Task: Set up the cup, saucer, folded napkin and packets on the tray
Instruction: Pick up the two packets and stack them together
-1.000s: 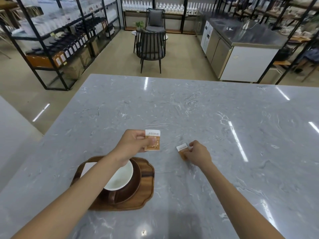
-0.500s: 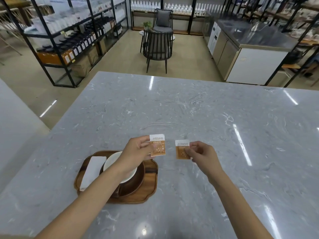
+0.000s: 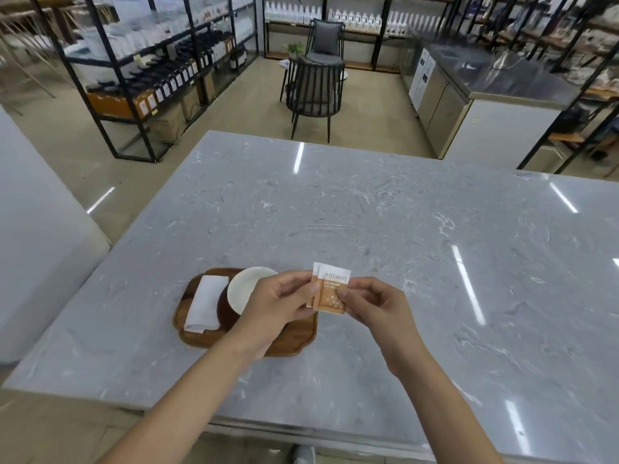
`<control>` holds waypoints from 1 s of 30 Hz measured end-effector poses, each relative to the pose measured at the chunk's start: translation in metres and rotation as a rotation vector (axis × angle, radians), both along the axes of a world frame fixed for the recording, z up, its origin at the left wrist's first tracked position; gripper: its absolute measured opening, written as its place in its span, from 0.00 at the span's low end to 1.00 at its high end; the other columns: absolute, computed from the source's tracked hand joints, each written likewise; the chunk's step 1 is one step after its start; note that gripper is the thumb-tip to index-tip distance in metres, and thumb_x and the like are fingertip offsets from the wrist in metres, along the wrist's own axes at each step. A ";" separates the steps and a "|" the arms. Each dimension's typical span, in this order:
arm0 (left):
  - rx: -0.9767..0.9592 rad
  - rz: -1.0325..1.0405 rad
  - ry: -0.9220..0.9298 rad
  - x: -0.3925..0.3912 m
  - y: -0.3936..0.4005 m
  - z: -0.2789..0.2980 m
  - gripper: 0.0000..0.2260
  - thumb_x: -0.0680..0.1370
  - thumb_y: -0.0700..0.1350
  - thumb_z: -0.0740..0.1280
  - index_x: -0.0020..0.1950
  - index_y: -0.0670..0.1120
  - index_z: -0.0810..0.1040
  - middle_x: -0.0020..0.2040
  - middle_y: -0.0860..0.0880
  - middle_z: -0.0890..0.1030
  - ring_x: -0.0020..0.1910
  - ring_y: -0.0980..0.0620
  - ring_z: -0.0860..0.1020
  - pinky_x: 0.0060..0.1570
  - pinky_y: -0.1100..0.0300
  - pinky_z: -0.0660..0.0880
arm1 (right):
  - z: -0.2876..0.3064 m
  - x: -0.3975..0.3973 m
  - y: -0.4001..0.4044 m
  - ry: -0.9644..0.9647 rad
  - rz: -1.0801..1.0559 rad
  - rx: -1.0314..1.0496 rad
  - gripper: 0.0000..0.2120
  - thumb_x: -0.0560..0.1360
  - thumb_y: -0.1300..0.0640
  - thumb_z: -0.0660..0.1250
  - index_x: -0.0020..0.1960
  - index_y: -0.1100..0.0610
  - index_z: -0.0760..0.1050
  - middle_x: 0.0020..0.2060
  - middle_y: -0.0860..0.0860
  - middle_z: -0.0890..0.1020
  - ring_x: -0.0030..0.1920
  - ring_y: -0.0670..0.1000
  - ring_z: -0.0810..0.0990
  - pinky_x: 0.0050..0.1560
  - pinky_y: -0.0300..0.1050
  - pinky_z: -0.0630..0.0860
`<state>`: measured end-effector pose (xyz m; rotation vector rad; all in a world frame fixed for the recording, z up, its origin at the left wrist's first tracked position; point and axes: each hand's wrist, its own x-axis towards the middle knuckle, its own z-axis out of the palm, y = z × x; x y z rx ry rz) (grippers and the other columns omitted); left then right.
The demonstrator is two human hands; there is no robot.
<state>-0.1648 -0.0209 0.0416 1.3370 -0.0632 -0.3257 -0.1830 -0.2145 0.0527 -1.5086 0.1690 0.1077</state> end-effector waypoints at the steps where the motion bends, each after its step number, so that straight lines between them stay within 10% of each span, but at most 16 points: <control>1: -0.017 -0.001 0.011 -0.006 0.003 0.000 0.11 0.81 0.41 0.68 0.63 0.46 0.83 0.58 0.46 0.87 0.59 0.48 0.84 0.56 0.56 0.82 | 0.000 -0.006 0.003 -0.001 -0.005 -0.010 0.03 0.75 0.58 0.76 0.48 0.53 0.85 0.40 0.54 0.89 0.41 0.47 0.87 0.45 0.38 0.82; 19: 0.011 0.144 0.044 -0.082 0.014 -0.028 0.13 0.77 0.39 0.73 0.58 0.53 0.85 0.56 0.50 0.88 0.57 0.53 0.85 0.53 0.63 0.81 | -0.017 -0.046 0.009 0.141 0.095 -0.035 0.05 0.77 0.56 0.72 0.50 0.55 0.86 0.42 0.53 0.89 0.40 0.47 0.85 0.43 0.36 0.81; 30: 0.016 0.648 0.237 -0.075 -0.040 -0.080 0.07 0.75 0.38 0.75 0.51 0.47 0.86 0.47 0.48 0.88 0.50 0.52 0.86 0.48 0.62 0.82 | -0.064 0.016 -0.008 0.258 0.213 0.008 0.06 0.76 0.60 0.73 0.49 0.63 0.84 0.45 0.58 0.89 0.45 0.52 0.88 0.44 0.34 0.81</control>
